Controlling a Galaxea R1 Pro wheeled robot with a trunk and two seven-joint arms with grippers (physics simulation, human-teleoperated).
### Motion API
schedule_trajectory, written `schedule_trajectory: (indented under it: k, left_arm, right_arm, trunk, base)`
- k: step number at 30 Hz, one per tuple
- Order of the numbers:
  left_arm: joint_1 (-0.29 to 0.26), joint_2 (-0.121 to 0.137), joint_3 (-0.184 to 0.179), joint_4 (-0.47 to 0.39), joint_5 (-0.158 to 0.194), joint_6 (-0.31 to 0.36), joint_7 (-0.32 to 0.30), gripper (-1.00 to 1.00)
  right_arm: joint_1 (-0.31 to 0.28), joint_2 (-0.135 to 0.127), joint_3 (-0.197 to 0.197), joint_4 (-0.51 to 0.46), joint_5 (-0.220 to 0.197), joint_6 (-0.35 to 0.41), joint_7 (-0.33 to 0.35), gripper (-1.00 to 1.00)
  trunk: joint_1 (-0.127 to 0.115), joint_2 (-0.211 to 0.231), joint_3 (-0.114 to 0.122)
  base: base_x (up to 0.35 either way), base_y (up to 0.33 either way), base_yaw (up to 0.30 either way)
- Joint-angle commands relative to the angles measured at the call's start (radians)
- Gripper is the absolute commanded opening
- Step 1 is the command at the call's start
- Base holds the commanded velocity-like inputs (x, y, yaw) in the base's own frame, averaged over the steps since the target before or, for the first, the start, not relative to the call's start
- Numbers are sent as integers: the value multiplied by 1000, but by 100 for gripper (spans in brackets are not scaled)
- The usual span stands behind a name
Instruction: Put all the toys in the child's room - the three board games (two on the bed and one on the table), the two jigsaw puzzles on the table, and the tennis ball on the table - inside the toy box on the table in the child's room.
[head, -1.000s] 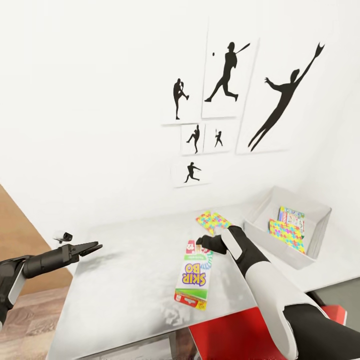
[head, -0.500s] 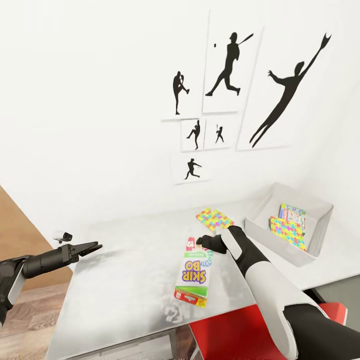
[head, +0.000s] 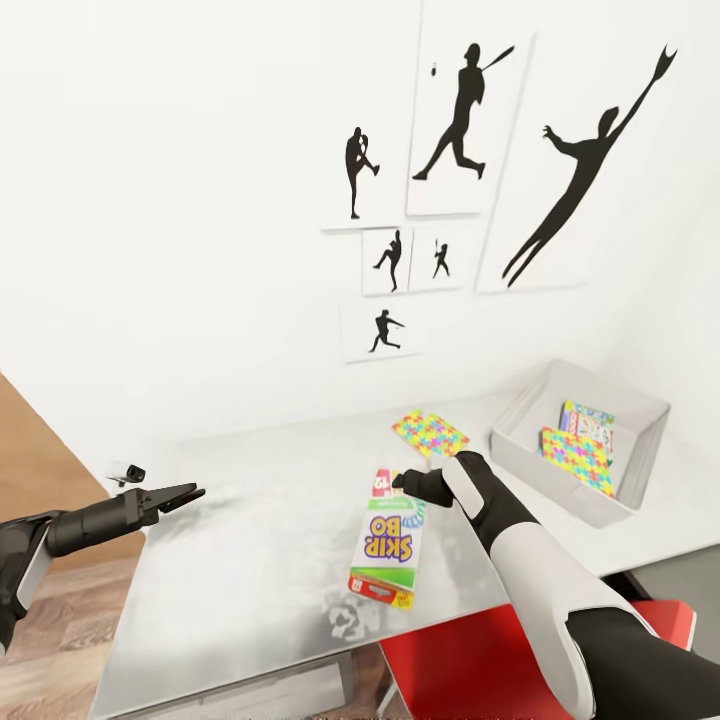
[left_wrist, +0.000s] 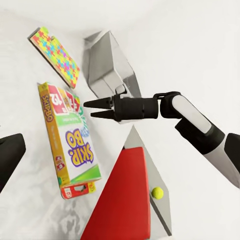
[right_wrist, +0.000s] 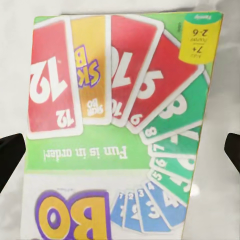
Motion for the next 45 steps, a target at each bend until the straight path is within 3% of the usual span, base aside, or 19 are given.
schedule_trajectory:
  k: [1, 45]
  left_arm:
    - [-1, 0, 0, 0, 0, 11, -4, 100]
    - [-1, 2, 0, 0, 0, 11, -4, 100]
  right_arm:
    - [-1, 0, 3, -1, -11, 2, -9, 100]
    - [-1, 1, 7, -8, -12, -34, -3, 100]
  trunk:
    - [1, -2, -4]
    - [1, -2, -69]
  base:
    - [0, 0, 0]
    - [-1, 3, 0]
